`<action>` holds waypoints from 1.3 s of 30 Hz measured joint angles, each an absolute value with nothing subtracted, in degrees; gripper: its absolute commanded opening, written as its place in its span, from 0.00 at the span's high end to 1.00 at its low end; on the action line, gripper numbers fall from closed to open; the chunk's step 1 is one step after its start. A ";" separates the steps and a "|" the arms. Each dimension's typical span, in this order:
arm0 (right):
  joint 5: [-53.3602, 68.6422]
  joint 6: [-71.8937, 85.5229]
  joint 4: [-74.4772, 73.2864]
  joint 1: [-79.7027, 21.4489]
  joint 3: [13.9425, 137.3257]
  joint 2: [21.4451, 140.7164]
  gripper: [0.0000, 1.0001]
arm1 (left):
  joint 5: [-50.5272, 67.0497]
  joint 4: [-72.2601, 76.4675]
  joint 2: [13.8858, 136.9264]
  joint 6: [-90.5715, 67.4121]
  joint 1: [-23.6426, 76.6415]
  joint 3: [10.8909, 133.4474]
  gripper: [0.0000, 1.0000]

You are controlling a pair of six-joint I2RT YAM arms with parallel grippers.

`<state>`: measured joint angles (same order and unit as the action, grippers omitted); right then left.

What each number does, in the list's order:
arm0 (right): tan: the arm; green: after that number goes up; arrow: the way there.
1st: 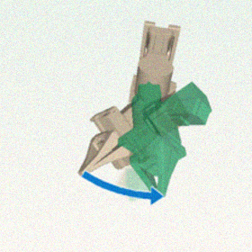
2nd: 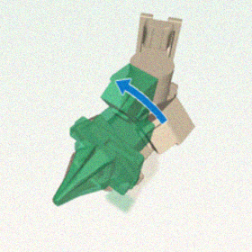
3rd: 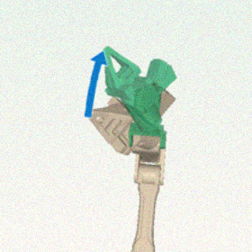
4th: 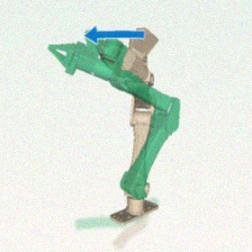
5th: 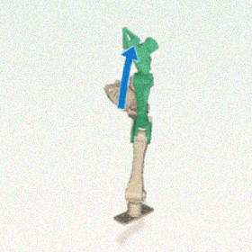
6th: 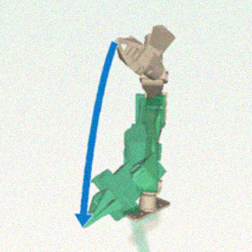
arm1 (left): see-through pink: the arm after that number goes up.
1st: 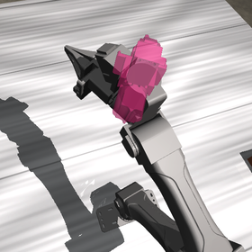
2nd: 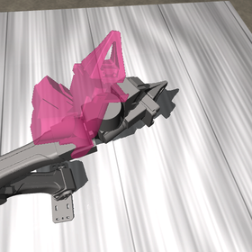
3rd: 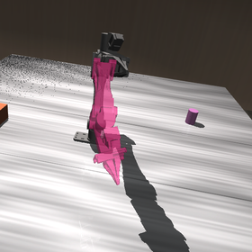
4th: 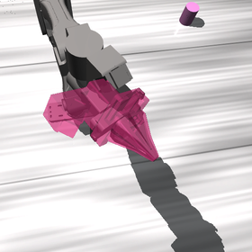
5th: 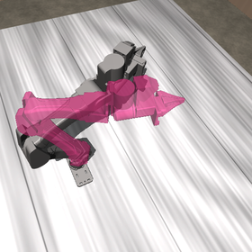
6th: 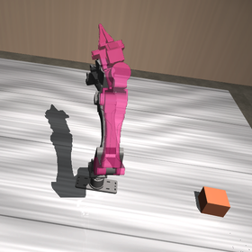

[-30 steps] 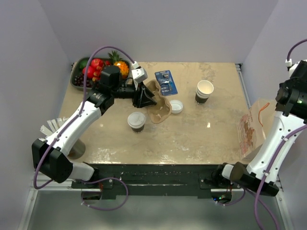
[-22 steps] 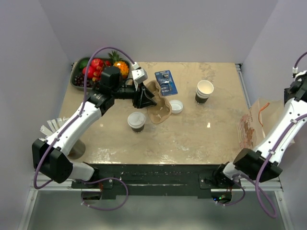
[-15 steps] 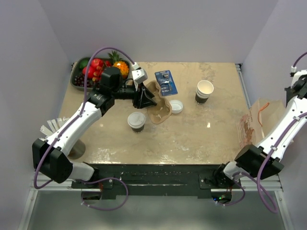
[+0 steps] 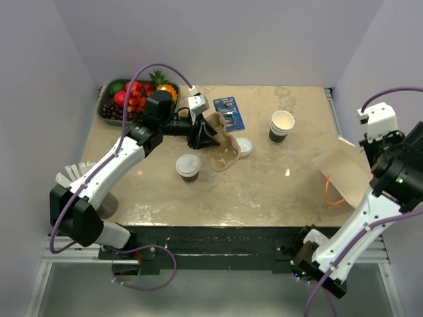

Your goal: Pack the takeout coffee

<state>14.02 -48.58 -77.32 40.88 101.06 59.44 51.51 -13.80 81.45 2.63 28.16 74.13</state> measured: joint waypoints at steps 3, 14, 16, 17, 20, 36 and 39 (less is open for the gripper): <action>18.74 -51.27 -78.08 40.73 100.38 56.36 1.00 | 51.64 -13.98 82.74 2.63 28.45 74.91 1.00; 32.36 -52.56 -78.41 38.17 100.33 61.21 1.00 | 52.75 -13.17 84.01 2.55 29.34 76.82 1.00; 33.56 -52.51 -78.43 36.91 99.92 61.36 1.00 | 52.95 -12.69 84.01 2.50 29.41 76.82 1.00; 33.95 -52.45 -78.46 36.42 99.83 61.36 1.00 | 53.01 -12.62 84.01 2.48 29.41 76.82 1.00; 34.02 -51.35 -78.43 33.52 99.85 61.67 1.00 | 53.17 -12.53 84.01 2.39 29.41 76.82 1.00; 33.80 -44.53 -78.26 27.64 101.25 73.23 0.56 | 52.69 -11.75 89.19 1.17 29.43 80.03 1.00; 33.50 -44.58 -78.26 27.64 101.67 75.96 0.51 | 52.47 -12.05 89.91 1.26 29.45 81.38 1.00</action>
<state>33.50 -44.58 -78.26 27.64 101.67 75.96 52.47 -12.05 89.91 1.26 29.45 81.38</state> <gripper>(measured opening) 0.455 0.448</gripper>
